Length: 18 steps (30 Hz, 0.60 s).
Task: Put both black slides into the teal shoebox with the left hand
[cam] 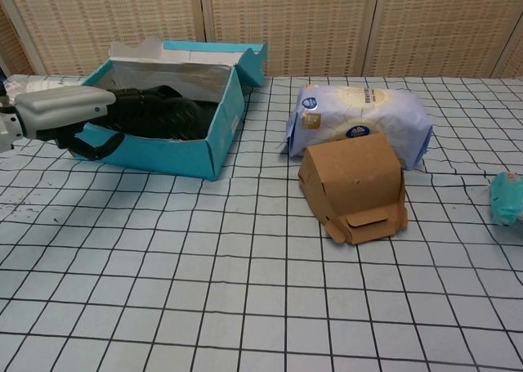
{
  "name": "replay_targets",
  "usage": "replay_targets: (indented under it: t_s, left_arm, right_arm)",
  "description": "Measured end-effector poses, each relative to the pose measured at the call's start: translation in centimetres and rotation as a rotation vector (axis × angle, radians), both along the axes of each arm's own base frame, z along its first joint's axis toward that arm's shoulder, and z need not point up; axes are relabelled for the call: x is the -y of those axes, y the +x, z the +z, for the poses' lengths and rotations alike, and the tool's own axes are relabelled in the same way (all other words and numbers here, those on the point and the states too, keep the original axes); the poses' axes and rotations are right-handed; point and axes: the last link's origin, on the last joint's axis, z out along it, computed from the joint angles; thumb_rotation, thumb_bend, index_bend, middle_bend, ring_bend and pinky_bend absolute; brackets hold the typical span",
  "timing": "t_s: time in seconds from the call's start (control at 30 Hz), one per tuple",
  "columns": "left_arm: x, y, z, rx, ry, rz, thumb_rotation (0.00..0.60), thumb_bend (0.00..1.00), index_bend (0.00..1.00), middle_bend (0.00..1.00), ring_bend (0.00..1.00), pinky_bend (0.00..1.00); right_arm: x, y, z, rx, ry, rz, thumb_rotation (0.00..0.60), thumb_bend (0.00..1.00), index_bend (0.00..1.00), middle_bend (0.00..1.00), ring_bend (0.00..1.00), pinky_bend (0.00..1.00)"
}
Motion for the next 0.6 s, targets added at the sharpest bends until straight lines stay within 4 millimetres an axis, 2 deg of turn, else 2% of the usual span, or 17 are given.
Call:
replay_targets:
  t_s: [0.33, 0.5, 0.6]
  left_arm:
    - [0.3, -1.0, 0.5, -0.028, 0.033, -0.017, 0.6, 0.69, 0.02, 0.05, 0.0, 0.07]
    - [0.1, -0.8, 1.4, -0.013, 0.08, -0.035, 0.6, 0.69, 0.16, 0.05, 0.0, 0.06]
    - [0.0, -0.7, 1.7, -0.015, 0.098, -0.045, 0.6, 0.68, 0.05, 0.05, 0.0, 0.08]
  right_arm:
    - [0.0, 0.0, -0.1, -0.001, 0.005, -0.002, 0.574, 0.24, 0.0, 0.0, 0.0, 0.0]
    - [0.0, 0.1, -0.1, 0.001, 0.005, 0.001, 0.575, 0.24, 0.0, 0.0, 0.0, 0.0]
    - [-0.1, 0.1, -0.1, 0.002, 0.007, 0.001, 0.574, 0.24, 0.0, 0.0, 0.0, 0.0]
